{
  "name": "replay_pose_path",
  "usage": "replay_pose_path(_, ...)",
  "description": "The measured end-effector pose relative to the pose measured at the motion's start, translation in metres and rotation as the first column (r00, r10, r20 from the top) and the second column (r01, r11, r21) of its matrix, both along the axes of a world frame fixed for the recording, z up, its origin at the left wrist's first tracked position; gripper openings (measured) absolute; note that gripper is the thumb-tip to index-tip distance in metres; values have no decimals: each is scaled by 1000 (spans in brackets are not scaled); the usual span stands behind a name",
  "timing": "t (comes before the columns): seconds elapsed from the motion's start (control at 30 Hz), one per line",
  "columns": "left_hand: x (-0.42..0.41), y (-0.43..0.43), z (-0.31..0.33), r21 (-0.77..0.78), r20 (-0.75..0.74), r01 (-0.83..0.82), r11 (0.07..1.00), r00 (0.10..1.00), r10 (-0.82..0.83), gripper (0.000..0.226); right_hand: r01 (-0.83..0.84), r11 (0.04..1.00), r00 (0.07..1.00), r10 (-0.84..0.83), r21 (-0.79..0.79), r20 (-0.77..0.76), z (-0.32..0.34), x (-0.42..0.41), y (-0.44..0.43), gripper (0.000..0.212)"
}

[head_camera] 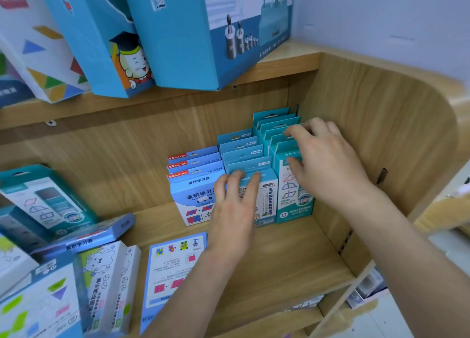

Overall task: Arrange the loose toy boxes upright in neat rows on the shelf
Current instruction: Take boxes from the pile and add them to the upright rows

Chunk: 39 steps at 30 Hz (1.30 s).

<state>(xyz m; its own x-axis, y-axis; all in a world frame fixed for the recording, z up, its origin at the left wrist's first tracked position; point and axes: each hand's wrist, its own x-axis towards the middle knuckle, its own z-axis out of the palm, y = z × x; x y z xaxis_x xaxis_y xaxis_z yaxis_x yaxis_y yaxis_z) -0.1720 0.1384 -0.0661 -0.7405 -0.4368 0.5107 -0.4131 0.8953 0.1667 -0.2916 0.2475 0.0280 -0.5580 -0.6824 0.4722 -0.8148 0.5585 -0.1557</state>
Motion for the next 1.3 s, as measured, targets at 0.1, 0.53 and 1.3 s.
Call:
replay_pose_path(0.1,3,-4,-1,-4,-26,46,999,999,-46,82,-22,990,1000,24,-137,13,-8,3,7,46)
replay_pose_path(0.53,48,-8,20,142,-169,116,983,981,-91,49,-81,939,993,104,-334,51,-15,17,18,38)
replay_pose_path(1.3,184,-178,71,135,734,-301,944,670,108,48,-399,874,753,485,-277,445,-57,167,-117,32)
